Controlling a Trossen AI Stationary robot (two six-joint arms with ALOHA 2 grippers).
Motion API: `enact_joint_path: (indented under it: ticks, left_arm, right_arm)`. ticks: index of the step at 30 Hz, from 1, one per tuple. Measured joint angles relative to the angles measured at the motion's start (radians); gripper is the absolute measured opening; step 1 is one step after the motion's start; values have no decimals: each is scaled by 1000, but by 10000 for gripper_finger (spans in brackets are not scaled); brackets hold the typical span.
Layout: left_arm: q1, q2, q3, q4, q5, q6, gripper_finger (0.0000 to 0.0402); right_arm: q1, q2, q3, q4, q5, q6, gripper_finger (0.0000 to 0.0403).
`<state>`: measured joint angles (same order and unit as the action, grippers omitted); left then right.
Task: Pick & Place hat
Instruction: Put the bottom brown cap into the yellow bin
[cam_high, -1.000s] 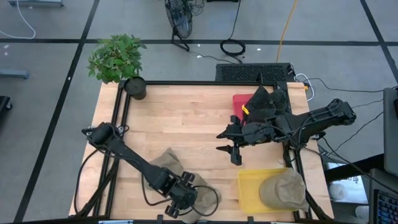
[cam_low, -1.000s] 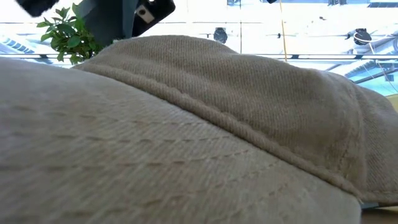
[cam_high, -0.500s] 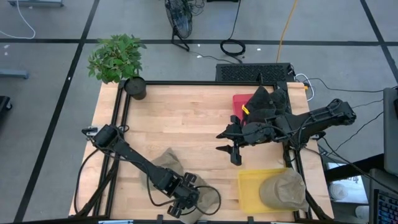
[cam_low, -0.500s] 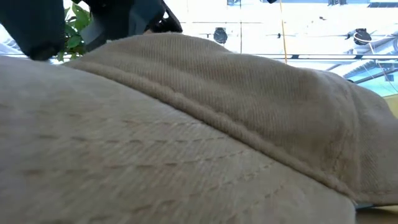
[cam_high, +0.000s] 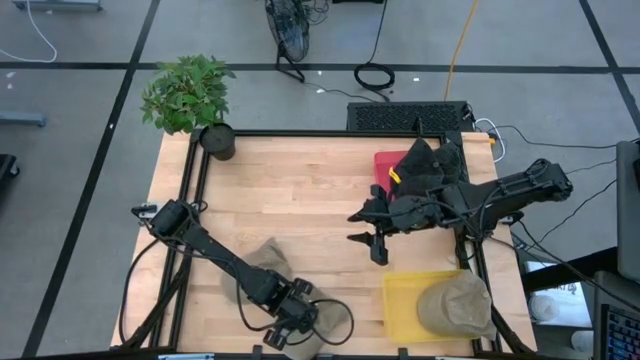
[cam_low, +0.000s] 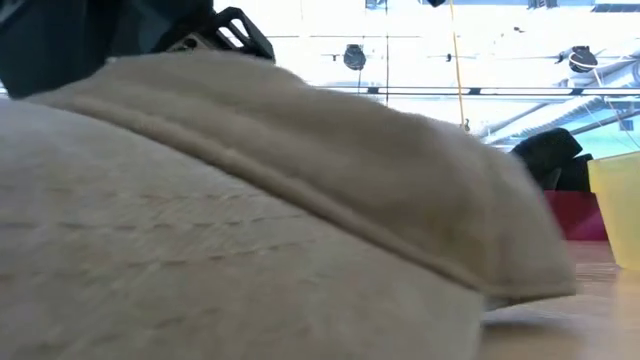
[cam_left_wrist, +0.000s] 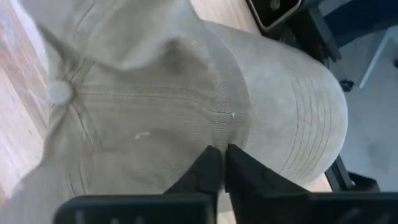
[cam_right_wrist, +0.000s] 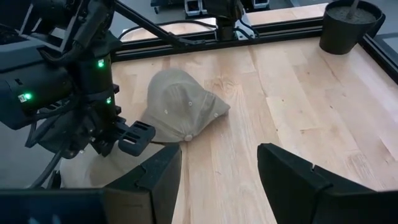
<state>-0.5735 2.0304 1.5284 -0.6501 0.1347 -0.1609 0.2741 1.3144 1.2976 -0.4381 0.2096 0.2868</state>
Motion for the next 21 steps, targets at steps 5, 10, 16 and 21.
enact_joint_path:
  ticks: [5,10,16,21]
  left_arm:
    - [0,0,0,-29,-20,6,11]
    - [9,-8,0,-58,-60,24,6]
    - [54,-10,2,-59,-90,41,7]
    - [90,-10,37,-59,-139,93,6]
  right_arm:
    - [-1,0,0,0,0,1,196]
    - [0,0,0,-14,-3,30,196]
    - [0,0,0,-72,-18,94,196]
    - [1,0,-61,-55,-96,150,196]
